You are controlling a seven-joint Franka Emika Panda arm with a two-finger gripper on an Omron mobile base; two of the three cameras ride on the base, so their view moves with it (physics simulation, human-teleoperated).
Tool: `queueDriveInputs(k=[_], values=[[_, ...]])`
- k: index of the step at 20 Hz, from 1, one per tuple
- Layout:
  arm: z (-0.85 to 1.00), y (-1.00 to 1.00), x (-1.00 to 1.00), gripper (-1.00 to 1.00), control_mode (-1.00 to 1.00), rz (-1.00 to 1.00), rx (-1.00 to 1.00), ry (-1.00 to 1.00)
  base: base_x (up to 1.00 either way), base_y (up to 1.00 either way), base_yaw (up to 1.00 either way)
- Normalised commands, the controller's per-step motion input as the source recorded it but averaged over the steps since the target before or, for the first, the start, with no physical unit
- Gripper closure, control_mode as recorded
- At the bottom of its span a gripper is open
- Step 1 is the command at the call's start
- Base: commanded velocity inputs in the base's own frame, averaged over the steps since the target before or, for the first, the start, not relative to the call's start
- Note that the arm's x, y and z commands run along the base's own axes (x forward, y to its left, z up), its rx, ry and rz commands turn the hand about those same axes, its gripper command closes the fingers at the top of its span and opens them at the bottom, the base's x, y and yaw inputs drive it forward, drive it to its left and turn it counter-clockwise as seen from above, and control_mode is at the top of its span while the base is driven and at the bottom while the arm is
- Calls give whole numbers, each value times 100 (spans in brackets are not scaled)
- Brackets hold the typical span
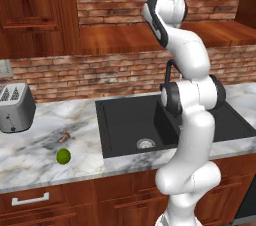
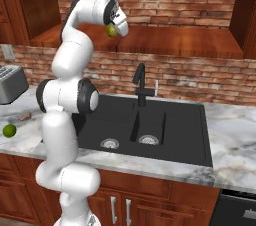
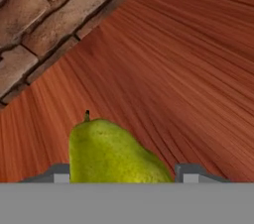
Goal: Pick the pear, lime, mushroom from the counter and place them in the cabinet.
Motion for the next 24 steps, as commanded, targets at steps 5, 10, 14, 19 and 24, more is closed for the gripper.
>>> queueDriveInputs(k=[5,10,14,19,24], values=[[-37,0,11,-100,-100,0,-6,-2,0,0,0],[-45,5,3,-100,-100,2,-9,-10,0,0,0],[-59,60,0,-100,-100,12,-12,-11,0,0,0],[-48,89,0,-100,-100,16,-17,-4,0,0,0],[-8,79,0,-100,-100,17,-14,0,0,0,0]])
